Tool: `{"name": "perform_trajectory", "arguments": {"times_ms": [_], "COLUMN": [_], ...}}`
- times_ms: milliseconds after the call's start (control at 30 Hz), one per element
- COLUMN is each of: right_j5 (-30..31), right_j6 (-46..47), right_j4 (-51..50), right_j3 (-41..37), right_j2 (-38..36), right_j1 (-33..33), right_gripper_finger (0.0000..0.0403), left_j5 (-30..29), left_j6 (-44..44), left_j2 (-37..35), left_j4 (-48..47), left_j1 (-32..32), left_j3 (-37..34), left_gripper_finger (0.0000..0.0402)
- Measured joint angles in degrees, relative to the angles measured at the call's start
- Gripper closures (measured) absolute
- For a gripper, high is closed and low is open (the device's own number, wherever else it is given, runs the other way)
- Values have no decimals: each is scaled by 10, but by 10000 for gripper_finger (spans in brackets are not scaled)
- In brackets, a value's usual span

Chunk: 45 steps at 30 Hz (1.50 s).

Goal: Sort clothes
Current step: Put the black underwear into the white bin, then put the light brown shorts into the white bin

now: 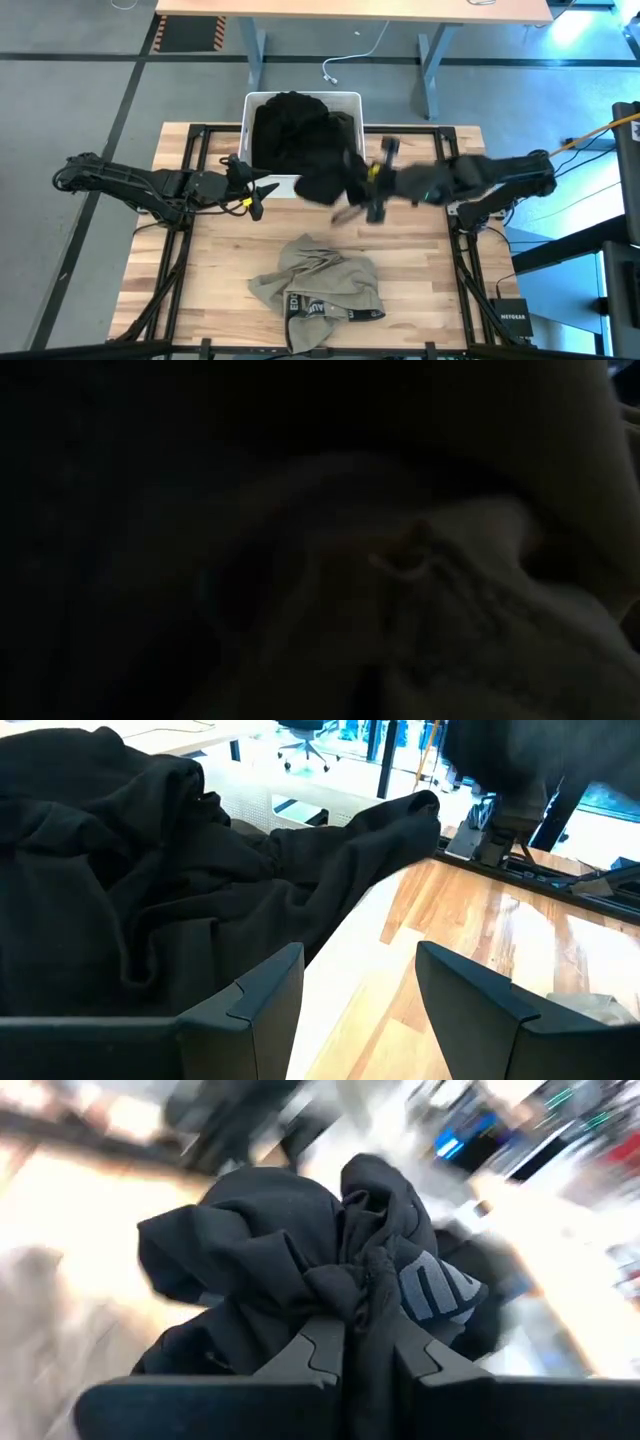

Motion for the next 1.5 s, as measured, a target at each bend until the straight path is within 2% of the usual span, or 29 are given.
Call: {"name": "perform_trajectory", "arguments": {"times_ms": [100, 200, 400, 533, 767, 867, 967, 1100, 1167, 1367, 1500], "right_j5": [0, -29, -117, -166, -163, -161, -158, -174, -193, -190, -183], "right_j6": [-58, -80, -27, 9, 7, 0, 0, 48, 81, 147, 175], "right_j4": [66, 110, 110, 102, 62, 2, -105, -225, -274, -339, -283], "right_j3": [25, 25, 25, 24, 28, 66, 139, 230, 248, 200, 105], "right_j2": [0, 3, 48, 94, 132, 131, 130, 126, 123, 118, 118], "right_j1": [-52, -122, -255, -298, -302, -295, -283, -233, -193, -37, 58], "right_gripper_finger": [368, 367, 351, 311, 205, 165, 140, 131, 131, 131, 130], "left_j5": [0, 0, 0, 0, 0, 0, 7, 31, 32, 32, 36], "left_j6": [0, 0, 2, 2, 4, 4, 4, 9, 9, -8, 5], "left_j2": [0, 0, 0, 0, 0, 0, 0, 0, 0, 7, 20], "left_j4": [0, 0, 0, 0, 0, -2, -3, -4, -3, -7, -26], "left_j1": [0, 0, 0, 0, 0, 0, 0, -5, -8, -24, -33], "left_j3": [0, 0, 0, 0, 0, 0, 0, 0, 0, 0, 0], "left_gripper_finger": [213, 213, 213, 213, 213, 213, 213, 213, 213, 213, 213]}}
